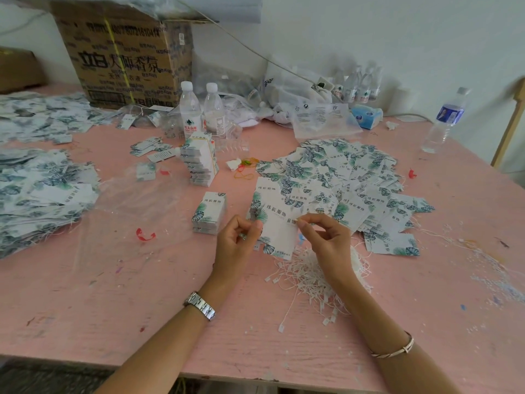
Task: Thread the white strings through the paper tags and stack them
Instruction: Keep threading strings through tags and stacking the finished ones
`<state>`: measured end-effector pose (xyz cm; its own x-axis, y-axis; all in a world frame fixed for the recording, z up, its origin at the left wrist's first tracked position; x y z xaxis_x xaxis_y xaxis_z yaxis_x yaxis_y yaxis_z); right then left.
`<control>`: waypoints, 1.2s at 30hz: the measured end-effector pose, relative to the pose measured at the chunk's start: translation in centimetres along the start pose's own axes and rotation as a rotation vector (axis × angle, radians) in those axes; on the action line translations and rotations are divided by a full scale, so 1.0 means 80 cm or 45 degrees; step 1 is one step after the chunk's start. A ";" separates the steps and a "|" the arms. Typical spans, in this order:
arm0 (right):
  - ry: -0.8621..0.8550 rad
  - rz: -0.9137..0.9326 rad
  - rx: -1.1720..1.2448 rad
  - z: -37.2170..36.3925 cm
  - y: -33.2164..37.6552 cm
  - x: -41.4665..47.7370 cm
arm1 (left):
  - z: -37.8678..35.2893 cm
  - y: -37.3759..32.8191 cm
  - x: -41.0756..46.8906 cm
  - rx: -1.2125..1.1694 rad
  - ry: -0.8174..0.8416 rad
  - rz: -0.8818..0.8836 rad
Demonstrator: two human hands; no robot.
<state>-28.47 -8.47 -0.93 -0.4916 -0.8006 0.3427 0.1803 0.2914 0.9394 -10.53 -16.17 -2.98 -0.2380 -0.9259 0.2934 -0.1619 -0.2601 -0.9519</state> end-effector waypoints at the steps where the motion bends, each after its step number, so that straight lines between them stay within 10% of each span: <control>1: 0.005 0.006 0.008 -0.001 0.001 -0.001 | -0.002 0.001 -0.001 0.022 0.018 0.004; 36: 0.236 0.029 0.072 -0.017 -0.002 -0.002 | -0.012 0.015 -0.004 0.141 0.128 0.033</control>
<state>-27.26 -9.08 -1.10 -0.3218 -0.8746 0.3625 0.1385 0.3353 0.9319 -11.56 -15.94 -4.15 -0.3366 -0.9019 0.2707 -0.0494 -0.2702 -0.9615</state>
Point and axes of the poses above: each hand's wrist, its own x-axis towards the middle knuckle, its own z-axis out of the back of the hand, y = z × x, the point moved 4 cm from there along x, towards the middle knuckle, and after that the axes turned 1 degree about -x, right-handed, at the moved point
